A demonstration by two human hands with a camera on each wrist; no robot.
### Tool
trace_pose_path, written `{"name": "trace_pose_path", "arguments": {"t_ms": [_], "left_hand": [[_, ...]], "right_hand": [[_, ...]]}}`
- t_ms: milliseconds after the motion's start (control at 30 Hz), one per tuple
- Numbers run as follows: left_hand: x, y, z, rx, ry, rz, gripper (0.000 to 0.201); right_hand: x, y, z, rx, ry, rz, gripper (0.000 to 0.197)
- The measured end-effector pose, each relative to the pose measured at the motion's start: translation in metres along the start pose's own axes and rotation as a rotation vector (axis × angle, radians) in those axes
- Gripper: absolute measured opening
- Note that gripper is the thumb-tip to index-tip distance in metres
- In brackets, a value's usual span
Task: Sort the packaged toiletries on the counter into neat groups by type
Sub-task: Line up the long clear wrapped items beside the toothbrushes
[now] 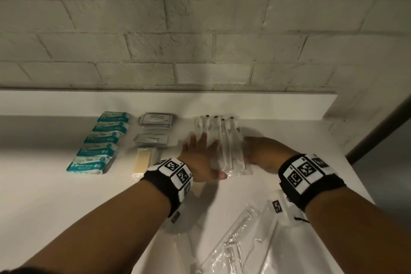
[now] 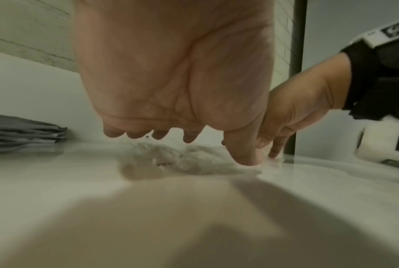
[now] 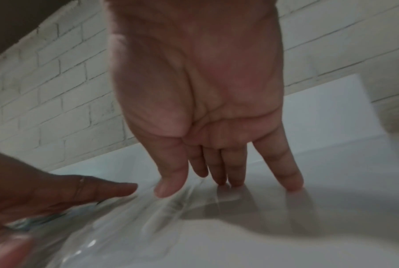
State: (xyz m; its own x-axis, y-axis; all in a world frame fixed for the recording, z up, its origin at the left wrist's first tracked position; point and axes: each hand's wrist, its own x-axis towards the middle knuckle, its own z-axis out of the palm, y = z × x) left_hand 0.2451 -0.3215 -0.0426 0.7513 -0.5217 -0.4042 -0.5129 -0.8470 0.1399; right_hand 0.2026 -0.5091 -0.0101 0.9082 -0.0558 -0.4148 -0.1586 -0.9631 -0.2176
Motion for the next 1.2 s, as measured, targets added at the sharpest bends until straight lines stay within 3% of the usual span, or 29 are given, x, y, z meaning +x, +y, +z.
{"name": "trace_pose_path", "arguments": {"t_ms": [133,233,333,400,500,567,667,767,933,1000,1133,1200], "left_hand": [[-0.025,0.002,-0.006,-0.033,0.049,0.056,0.098],[-0.063,0.000,-0.004,-0.093,0.132,0.175,0.062],[-0.105,-0.005,0.003,-0.068,0.050,0.237,0.032],[-0.129,-0.008,0.012,-0.007,-0.054,0.239,0.034],[-0.154,-0.011,0.032,0.069,-0.132,0.220,0.046],[-0.166,-0.011,0.045,0.124,-0.078,0.193,0.046],[-0.180,-0.010,0.058,0.152,-0.007,0.120,0.045],[-0.192,-0.007,0.066,0.114,-0.027,0.070,0.038],[-0.207,0.007,0.084,-0.021,0.019,-0.022,0.038],[-0.211,0.013,0.084,-0.070,-0.006,-0.071,0.040],[-0.216,0.016,0.079,-0.085,-0.075,-0.085,0.031],[-0.222,0.015,0.080,-0.092,-0.080,-0.076,0.023]], "right_hand": [[-0.027,0.027,0.001,0.056,0.003,0.060,0.059],[-0.055,0.046,0.017,0.098,-0.002,0.068,0.056],[-0.091,0.050,0.028,0.267,-0.044,0.023,0.056],[-0.118,0.044,0.038,0.349,-0.086,-0.060,0.055],[-0.143,0.028,0.062,-0.002,-0.057,-0.235,0.059],[-0.152,0.020,0.077,-0.156,0.013,-0.292,0.058],[-0.159,0.012,0.083,-0.187,0.121,-0.260,0.041],[-0.166,0.009,0.088,-0.162,0.133,-0.200,0.034],[-0.174,0.010,0.103,-0.308,0.243,-0.289,0.016],[-0.177,0.012,0.102,-0.241,0.252,-0.276,0.004],[-0.174,0.021,0.083,0.015,0.181,-0.109,0.009],[-0.176,0.025,0.081,0.050,0.144,-0.051,0.032]]}}
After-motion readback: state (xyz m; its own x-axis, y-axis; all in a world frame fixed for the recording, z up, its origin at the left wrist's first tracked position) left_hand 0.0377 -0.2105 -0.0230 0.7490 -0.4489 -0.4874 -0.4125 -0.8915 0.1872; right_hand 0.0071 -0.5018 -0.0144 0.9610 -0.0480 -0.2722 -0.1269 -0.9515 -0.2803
